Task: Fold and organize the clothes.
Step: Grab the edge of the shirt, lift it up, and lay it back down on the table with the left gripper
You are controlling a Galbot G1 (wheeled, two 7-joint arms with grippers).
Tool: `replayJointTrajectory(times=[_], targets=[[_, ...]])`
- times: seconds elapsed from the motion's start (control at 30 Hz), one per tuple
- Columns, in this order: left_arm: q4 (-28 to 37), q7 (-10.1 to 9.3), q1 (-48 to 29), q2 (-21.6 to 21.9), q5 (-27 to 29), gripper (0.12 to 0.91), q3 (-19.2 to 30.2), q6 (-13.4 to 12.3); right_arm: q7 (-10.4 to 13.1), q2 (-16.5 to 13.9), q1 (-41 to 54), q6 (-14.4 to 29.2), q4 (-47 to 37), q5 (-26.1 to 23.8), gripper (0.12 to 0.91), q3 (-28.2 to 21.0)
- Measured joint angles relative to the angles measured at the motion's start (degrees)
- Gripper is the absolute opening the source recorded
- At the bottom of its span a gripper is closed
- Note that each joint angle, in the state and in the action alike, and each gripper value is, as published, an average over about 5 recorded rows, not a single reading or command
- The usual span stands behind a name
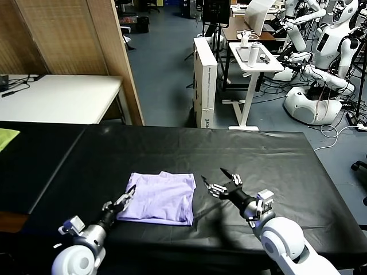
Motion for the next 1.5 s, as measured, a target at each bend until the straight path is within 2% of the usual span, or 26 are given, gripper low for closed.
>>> replayJointTrajectory(times=[0.17, 0.47, 0.97, 1.07, 1.23, 1.5], targets=[[0.86, 0.03, -0.35, -0.26, -1.21, 0.9, 0.03, 0.26, 0.03, 0.0, -0.21, 0.01, 0.03, -0.11, 0.907, 0.05], [1.56, -0.23, -0.44, -0.34, -7.85, 0.822, -1.03, 1.9, 0.05, 0.12, -0.7, 0.07, 0.21, -0.79, 0.907, -0.06], [2.9, -0.42, -1.07, -0.15, -9.77, 0.759, -1.89, 1.68, 0.06, 1.01, -1.13, 0.11, 0.24, -1.75, 0.907, -0.39], [2.96, -0.47, -1.02, -0.17, -9.8, 0.717, -1.86, 1.89, 0.06, 1.06, -1.0, 0.11, 0.16, -1.8, 0.907, -0.47], [2.7, -0.51, -0.83, -0.32, -9.82, 0.584, -1.61, 2.52, 0.07, 1.16, -0.77, 0.1, -0.05, -1.84, 0.907, -0.62], [2.49, -0.7, -0.96, -0.5, -10.78, 0.531, -1.5, 2.77, 0.07, 1.57, -0.75, 0.1, -0.32, -2.27, 0.907, -0.85]])
